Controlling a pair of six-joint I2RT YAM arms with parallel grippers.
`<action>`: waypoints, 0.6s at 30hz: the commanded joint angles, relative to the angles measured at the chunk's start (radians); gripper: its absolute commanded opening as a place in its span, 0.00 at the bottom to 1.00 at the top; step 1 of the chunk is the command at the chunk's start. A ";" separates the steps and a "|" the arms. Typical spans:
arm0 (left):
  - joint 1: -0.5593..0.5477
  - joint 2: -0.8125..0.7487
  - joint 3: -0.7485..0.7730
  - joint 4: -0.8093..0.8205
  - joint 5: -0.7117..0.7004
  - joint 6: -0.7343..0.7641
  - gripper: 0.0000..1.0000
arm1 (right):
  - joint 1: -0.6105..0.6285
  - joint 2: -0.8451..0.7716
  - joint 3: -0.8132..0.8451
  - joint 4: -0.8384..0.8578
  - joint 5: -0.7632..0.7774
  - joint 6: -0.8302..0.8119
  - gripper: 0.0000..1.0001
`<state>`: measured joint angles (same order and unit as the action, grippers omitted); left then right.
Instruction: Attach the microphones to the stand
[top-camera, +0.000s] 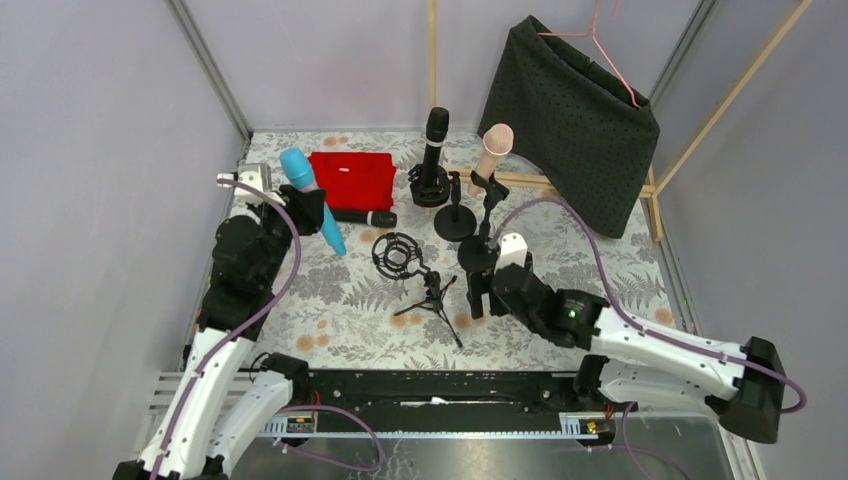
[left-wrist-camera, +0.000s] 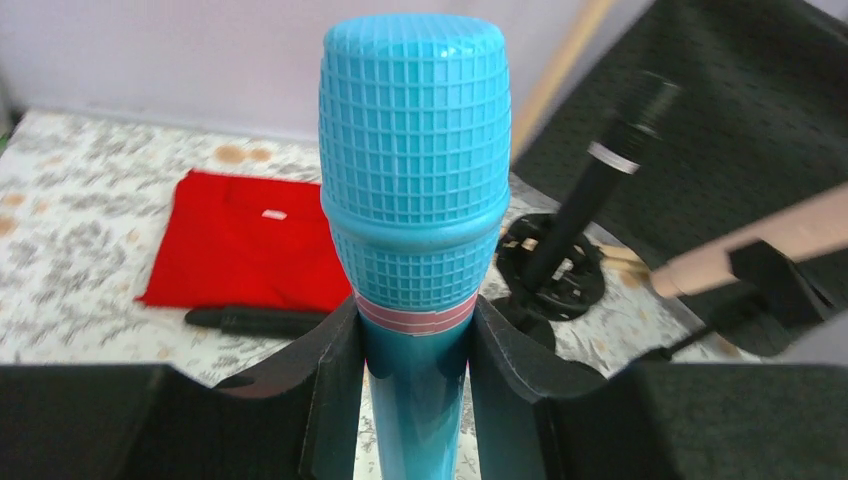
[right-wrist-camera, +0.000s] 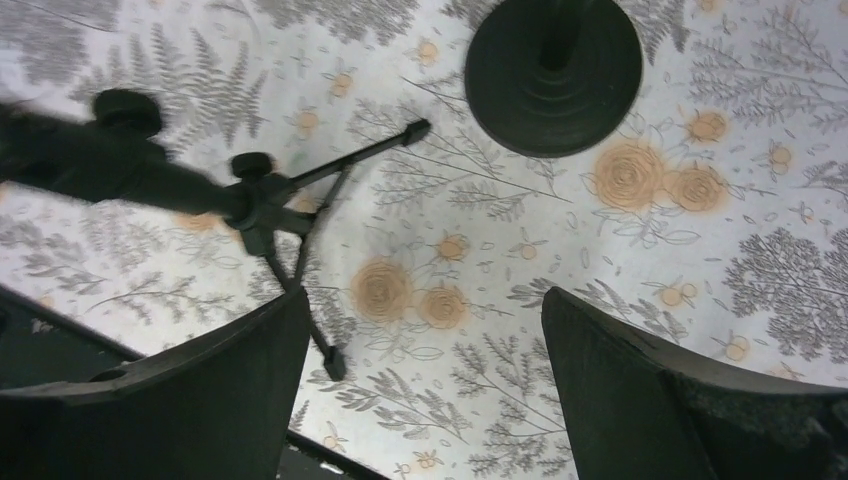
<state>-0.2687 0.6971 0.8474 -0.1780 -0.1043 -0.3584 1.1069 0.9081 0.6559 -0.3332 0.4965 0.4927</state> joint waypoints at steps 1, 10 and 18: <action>-0.003 -0.055 0.015 0.093 0.225 0.137 0.00 | -0.171 0.087 0.071 -0.097 -0.185 -0.046 0.92; -0.004 -0.041 0.152 0.026 0.530 0.181 0.00 | -0.347 -0.026 0.050 -0.027 -0.361 -0.041 0.92; -0.004 -0.101 0.169 0.187 0.802 0.167 0.00 | -0.347 -0.291 -0.052 0.026 -0.383 -0.069 0.96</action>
<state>-0.2718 0.6109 0.9619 -0.1417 0.5060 -0.1894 0.7647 0.7002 0.6399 -0.3450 0.1360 0.4519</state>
